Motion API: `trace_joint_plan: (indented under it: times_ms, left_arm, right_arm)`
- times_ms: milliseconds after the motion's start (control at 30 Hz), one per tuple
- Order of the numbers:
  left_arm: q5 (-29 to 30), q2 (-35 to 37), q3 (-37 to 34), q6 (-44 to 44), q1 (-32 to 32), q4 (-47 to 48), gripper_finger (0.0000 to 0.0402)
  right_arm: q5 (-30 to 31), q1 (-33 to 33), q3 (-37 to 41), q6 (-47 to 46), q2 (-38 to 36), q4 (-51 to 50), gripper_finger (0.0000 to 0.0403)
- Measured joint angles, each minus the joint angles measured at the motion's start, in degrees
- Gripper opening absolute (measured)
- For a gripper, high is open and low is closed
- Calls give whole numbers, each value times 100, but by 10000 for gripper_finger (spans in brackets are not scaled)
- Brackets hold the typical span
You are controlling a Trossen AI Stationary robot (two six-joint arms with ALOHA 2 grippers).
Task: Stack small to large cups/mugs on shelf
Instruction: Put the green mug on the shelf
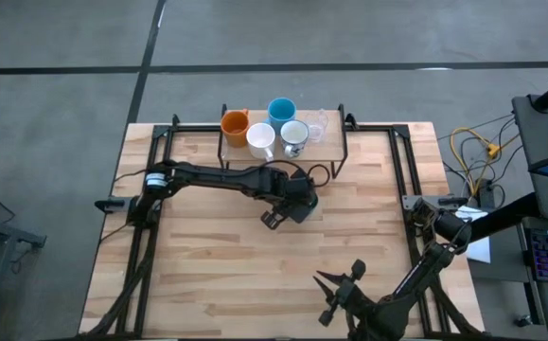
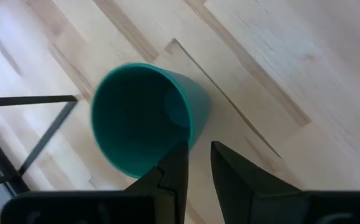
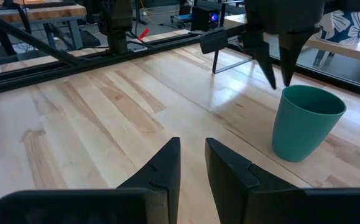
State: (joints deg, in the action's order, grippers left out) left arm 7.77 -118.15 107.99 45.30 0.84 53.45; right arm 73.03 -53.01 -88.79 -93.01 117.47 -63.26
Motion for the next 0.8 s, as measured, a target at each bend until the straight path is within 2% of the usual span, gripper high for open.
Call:
trace_joint_plan:
  times_ms: [200,800]
  left_arm:
    - [-9,0,-249,3,2,-5,54]
    - [129,2,-123,164,35,-195,54]
  right_arm:
    - [-1,0,0,0,0,0,68]
    - [-1,0,0,0,0,-20,68]
